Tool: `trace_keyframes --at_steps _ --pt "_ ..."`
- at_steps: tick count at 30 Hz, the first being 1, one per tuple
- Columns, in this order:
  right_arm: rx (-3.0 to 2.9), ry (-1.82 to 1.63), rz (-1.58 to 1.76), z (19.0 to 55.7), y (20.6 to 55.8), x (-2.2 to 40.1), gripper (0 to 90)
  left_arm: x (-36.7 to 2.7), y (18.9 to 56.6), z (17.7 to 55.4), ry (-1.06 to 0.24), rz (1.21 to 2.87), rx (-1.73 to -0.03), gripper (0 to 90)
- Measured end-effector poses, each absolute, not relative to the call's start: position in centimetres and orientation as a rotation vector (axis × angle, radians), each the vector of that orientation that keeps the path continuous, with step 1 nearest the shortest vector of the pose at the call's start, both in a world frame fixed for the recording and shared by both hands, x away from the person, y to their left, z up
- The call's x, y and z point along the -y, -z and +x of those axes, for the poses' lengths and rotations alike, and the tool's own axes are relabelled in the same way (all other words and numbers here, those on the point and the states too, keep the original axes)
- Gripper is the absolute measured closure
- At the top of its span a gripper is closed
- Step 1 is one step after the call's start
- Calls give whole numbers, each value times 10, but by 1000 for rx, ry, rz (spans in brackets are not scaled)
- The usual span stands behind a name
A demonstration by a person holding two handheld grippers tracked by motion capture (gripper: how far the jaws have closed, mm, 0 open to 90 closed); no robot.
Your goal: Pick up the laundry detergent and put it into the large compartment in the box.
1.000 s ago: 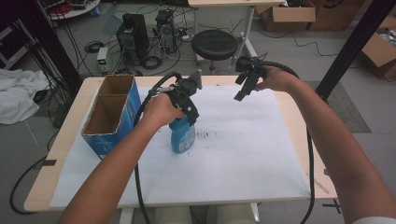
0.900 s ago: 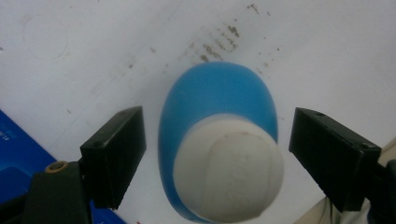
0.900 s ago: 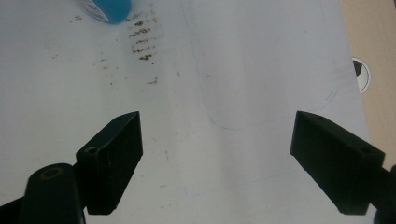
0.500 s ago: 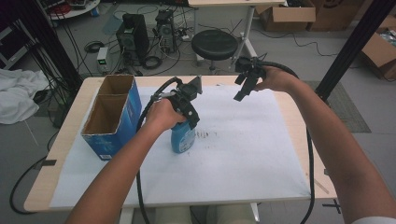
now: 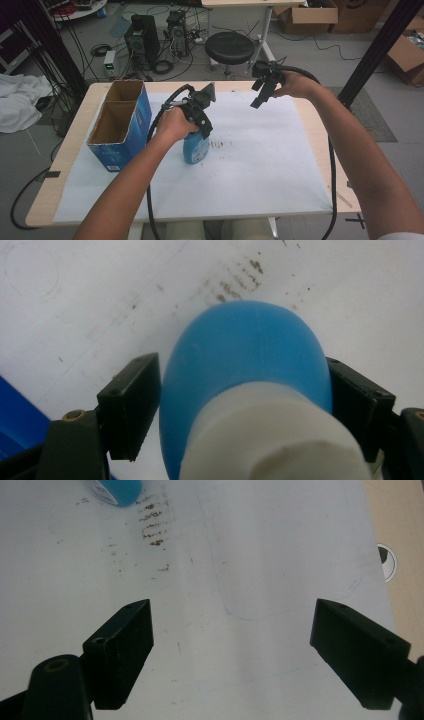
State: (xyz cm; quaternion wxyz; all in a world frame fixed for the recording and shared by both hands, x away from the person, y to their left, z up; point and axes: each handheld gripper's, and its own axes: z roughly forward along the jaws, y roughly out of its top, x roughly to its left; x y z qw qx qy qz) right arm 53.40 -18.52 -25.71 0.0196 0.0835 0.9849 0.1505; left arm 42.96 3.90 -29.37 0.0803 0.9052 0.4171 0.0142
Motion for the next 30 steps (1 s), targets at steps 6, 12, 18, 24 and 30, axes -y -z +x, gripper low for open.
trace_keyframes --at_steps 6,12,18,24,30 --pt "-3055 -469 259 534 257 184 171 -39 294 430 -45 2708 -1247 261" --pt "-3054 -472 258 534 258 184 170 -38 294 430 -37 2712 -1239 294" --pt "-3058 -472 259 534 258 184 171 -38 294 429 -38 2710 -1248 302" --pt "-3058 -474 256 533 257 184 172 -39 294 429 -42 2716 -1248 322" --pt "-3062 -471 261 533 257 183 171 -39 294 428 -55 2712 -1241 369"
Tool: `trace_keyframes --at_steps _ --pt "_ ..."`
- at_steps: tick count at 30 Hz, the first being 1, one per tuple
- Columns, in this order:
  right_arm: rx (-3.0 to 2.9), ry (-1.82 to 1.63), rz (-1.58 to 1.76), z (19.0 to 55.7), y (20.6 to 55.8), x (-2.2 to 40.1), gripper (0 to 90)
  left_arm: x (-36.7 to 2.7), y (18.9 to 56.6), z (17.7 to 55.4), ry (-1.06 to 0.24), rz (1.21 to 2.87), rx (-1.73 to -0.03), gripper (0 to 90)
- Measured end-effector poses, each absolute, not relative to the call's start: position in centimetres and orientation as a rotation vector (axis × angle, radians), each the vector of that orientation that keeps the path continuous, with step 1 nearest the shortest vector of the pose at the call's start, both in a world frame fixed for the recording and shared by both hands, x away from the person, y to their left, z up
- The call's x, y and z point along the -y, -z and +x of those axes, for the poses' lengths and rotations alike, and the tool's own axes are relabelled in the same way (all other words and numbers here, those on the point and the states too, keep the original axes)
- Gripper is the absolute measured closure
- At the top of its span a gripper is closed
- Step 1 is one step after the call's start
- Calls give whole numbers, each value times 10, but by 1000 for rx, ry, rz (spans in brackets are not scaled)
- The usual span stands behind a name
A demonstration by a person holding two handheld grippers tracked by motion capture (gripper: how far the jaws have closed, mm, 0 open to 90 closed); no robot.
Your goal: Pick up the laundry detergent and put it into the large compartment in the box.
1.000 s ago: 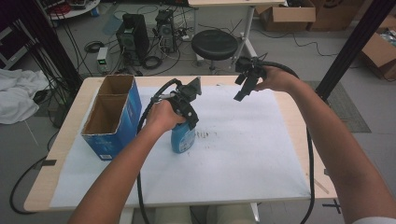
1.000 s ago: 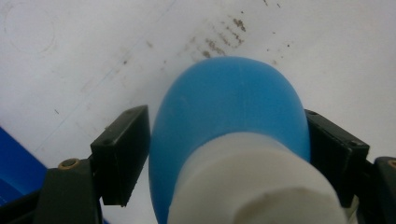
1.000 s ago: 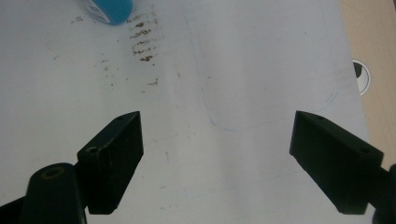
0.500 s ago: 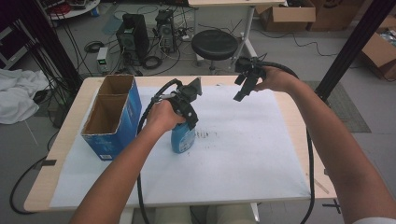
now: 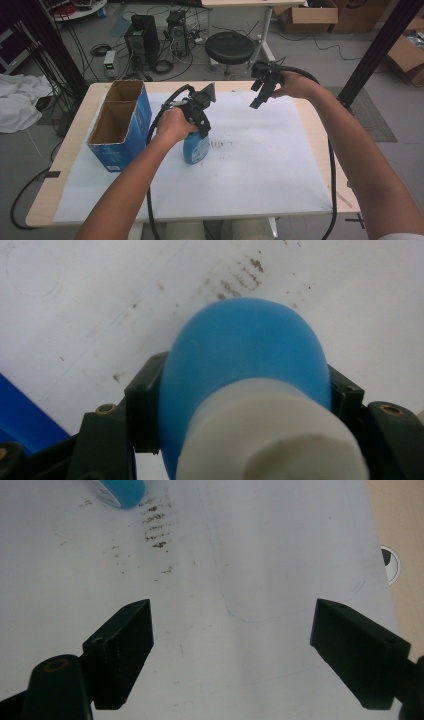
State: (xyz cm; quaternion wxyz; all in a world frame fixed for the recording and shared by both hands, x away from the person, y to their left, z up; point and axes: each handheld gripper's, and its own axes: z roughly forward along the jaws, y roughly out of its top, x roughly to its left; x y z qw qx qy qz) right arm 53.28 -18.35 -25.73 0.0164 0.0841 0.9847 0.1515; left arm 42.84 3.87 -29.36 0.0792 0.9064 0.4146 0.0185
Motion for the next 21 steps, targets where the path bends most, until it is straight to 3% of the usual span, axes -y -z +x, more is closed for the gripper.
trace_keyframes --at_steps 9,21 --pt "-3062 -470 263 532 257 184 170 -41 287 427 -59 2691 -1244 375" --pt "-3063 -467 267 531 256 185 171 -57 221 424 -112 2617 -1299 376"
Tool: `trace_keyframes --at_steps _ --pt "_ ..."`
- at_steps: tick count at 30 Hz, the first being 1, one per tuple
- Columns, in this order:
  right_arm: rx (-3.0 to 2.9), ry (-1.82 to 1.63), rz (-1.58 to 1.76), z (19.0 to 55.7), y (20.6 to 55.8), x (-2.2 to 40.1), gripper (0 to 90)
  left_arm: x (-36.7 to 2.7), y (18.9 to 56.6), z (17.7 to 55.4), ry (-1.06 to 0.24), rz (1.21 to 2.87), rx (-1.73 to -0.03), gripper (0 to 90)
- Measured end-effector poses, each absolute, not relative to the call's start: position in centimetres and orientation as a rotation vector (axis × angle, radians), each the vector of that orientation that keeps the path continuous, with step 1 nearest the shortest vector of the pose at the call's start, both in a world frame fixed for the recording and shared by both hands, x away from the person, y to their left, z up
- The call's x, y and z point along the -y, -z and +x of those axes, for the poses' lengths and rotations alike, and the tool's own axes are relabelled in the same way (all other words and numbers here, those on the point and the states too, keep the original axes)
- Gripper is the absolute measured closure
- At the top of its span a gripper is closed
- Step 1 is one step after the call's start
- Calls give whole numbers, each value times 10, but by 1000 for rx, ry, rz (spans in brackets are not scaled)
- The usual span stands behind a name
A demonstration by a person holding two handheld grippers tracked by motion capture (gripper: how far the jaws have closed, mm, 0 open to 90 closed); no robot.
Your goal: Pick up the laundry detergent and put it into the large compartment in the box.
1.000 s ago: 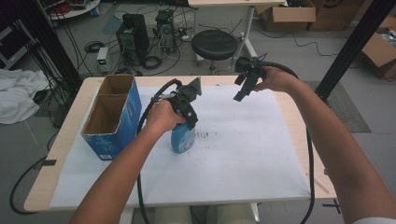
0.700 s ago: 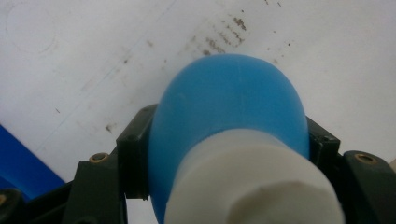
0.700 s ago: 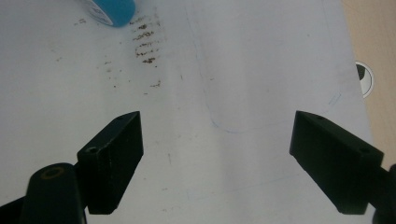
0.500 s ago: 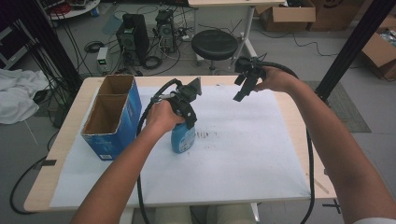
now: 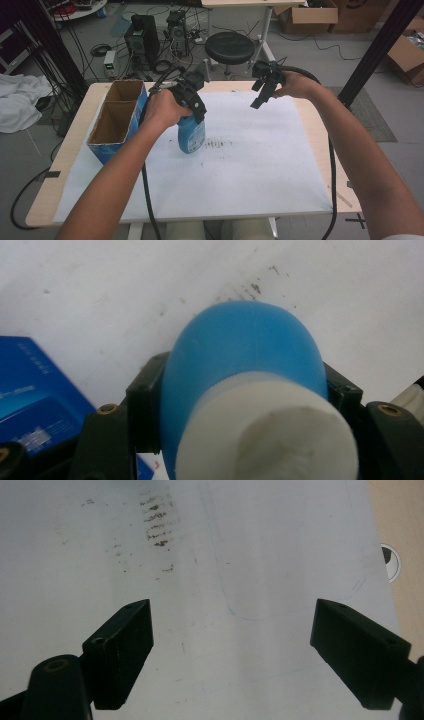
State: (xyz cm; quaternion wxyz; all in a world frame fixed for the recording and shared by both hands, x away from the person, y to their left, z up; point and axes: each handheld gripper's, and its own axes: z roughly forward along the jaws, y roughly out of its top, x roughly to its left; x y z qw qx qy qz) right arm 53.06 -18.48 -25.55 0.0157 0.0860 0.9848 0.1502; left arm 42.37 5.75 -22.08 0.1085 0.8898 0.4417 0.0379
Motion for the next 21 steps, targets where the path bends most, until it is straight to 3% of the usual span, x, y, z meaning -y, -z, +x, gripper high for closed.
trace_keyframes --at_steps 21 --pt "-3059 -463 261 526 252 185 170 -99 141 416 -121 2485 -1490 376"
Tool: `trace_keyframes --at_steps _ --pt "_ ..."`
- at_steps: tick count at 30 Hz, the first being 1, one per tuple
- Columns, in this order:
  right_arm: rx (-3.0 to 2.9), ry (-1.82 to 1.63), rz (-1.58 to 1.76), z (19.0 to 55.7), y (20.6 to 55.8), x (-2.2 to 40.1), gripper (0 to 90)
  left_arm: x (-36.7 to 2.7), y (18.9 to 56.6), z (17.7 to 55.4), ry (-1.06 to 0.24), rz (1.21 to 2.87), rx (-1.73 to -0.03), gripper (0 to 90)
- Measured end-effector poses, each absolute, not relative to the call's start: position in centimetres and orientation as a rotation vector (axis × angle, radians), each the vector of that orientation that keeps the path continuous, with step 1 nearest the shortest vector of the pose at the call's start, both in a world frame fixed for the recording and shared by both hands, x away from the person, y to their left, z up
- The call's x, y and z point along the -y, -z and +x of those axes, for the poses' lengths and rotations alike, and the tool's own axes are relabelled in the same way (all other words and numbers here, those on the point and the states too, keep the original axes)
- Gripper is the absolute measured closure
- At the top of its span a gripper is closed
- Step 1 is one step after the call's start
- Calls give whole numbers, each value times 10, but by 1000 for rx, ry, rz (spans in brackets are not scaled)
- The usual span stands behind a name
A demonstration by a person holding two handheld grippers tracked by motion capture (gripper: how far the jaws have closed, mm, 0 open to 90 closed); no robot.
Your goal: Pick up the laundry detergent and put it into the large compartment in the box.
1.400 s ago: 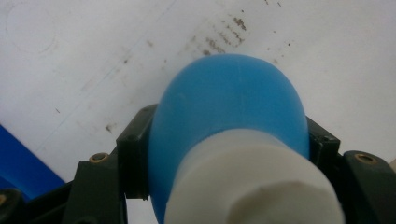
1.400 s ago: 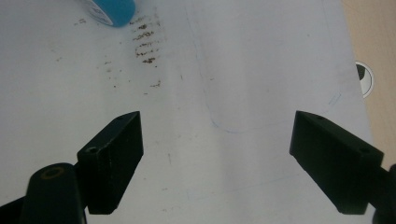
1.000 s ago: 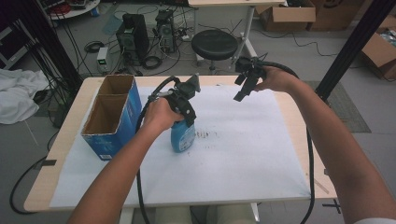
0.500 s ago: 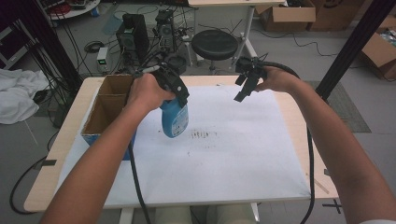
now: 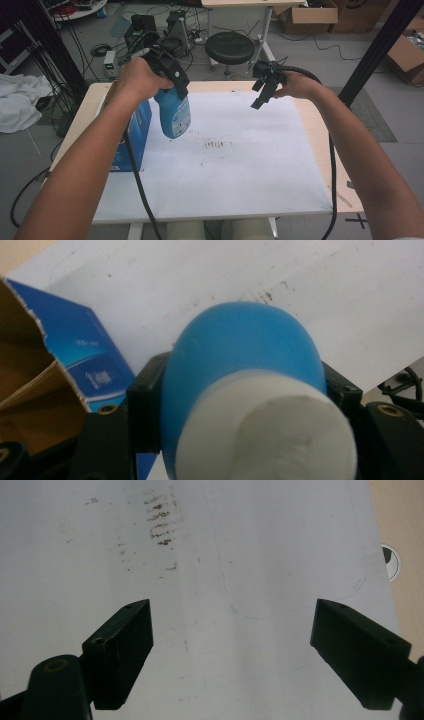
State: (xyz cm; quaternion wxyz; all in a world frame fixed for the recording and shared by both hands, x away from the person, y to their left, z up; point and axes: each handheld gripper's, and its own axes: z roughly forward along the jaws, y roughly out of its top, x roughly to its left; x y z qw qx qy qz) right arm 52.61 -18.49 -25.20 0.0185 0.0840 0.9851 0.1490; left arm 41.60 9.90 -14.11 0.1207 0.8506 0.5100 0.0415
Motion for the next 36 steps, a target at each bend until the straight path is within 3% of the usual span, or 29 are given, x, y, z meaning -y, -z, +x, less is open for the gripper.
trace_keyframes --at_steps 17,36 --pt "-3057 -459 252 526 251 185 170 -150 99 411 -209 2323 -1708 376" --pt "-3060 -456 262 526 249 184 169 -205 91 408 -288 2185 -1924 376"
